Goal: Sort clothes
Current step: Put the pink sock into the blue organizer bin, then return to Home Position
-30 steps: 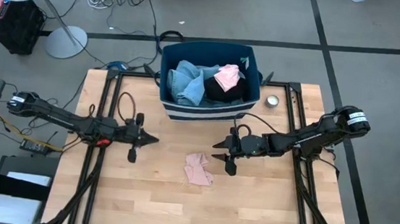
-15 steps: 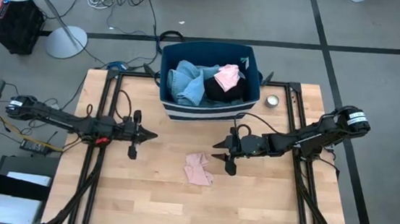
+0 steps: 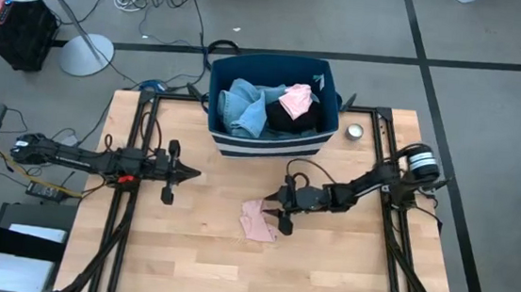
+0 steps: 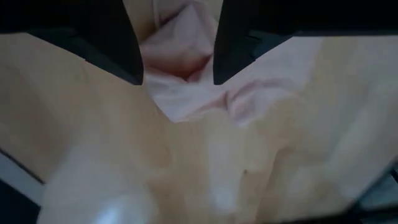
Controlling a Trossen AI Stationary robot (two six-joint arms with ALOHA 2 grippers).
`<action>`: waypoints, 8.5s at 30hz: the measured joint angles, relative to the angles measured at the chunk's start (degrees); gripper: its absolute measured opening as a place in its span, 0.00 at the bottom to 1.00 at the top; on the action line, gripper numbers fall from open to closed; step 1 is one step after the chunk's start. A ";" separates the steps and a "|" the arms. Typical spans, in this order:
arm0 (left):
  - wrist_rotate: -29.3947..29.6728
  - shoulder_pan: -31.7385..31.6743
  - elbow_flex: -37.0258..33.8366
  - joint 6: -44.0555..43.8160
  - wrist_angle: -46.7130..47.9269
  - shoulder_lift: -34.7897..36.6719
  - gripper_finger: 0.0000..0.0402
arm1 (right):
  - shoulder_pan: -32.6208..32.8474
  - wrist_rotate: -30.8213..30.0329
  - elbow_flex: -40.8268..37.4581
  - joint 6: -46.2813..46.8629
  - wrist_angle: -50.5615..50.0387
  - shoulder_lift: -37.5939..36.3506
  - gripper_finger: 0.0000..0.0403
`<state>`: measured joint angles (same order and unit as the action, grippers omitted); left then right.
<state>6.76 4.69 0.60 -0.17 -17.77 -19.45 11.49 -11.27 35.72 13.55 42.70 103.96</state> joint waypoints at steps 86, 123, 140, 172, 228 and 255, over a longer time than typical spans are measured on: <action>0.61 0.02 0.00 0.09 -0.69 -0.04 0.01 | -35.28 -6.54 44.23 -14.89 -50.40 -14.10 0.09; 0.79 0.00 -0.09 -0.06 -2.10 4.49 0.01 | -35.15 -0.94 36.13 -11.60 -48.98 -14.08 0.12; 0.78 0.01 -0.13 -0.18 -2.07 4.46 0.01 | -33.73 -0.92 36.13 -11.51 -47.10 -14.08 0.12; 3.63 0.02 0.54 -4.60 17.33 19.48 0.01 | -33.83 0.27 36.13 -8.10 -48.36 -14.08 0.13; 1.46 0.02 1.97 -4.59 19.44 19.46 0.01 | -4.02 0.56 18.10 -6.29 -64.85 -41.78 0.01; 1.46 0.00 2.08 -4.61 18.48 19.46 0.01 | -11.82 7.30 -27.96 -3.73 -29.10 -72.30 0.00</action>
<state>8.23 4.69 2.68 -4.78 0.71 0.01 -0.34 -3.97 7.76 9.82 13.60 31.66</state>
